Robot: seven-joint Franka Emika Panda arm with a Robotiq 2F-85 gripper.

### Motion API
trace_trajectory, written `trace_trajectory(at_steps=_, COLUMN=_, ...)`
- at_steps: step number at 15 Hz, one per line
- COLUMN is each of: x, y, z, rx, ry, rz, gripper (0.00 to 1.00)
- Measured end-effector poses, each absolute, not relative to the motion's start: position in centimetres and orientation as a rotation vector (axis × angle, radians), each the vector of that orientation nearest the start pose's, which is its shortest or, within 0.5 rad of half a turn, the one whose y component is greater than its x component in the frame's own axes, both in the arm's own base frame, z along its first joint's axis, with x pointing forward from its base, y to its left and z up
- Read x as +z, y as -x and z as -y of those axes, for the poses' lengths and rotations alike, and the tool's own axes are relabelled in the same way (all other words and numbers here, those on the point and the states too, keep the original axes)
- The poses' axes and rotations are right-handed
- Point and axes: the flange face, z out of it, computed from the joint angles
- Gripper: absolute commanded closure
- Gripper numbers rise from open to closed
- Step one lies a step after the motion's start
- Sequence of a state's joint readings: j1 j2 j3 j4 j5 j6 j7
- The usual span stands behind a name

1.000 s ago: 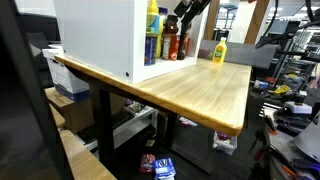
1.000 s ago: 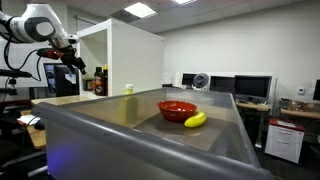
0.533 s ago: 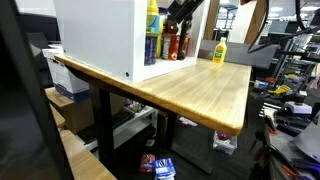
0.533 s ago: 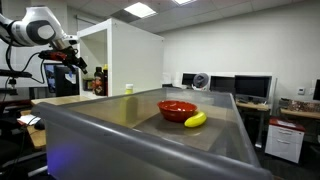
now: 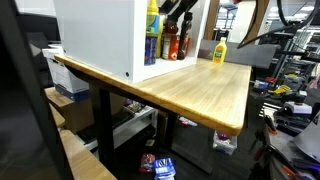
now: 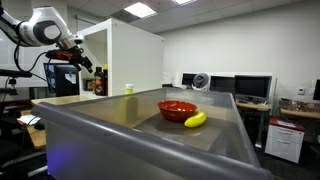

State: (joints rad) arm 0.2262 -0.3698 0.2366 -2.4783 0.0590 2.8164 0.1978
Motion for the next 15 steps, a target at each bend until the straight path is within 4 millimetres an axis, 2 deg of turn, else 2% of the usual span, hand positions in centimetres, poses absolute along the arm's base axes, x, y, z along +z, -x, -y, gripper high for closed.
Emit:
trace_trajectory(at_steps=11, x=50.0, y=-44.3, z=-22.1, rx=-0.991, ry=2.776, rz=0.319, gripper=0.0)
trace_trajectory(at_steps=15, x=49.7, y=-45.1, z=-21.6, rx=-1.027, ry=2.808, rz=0.323, gripper=0.0)
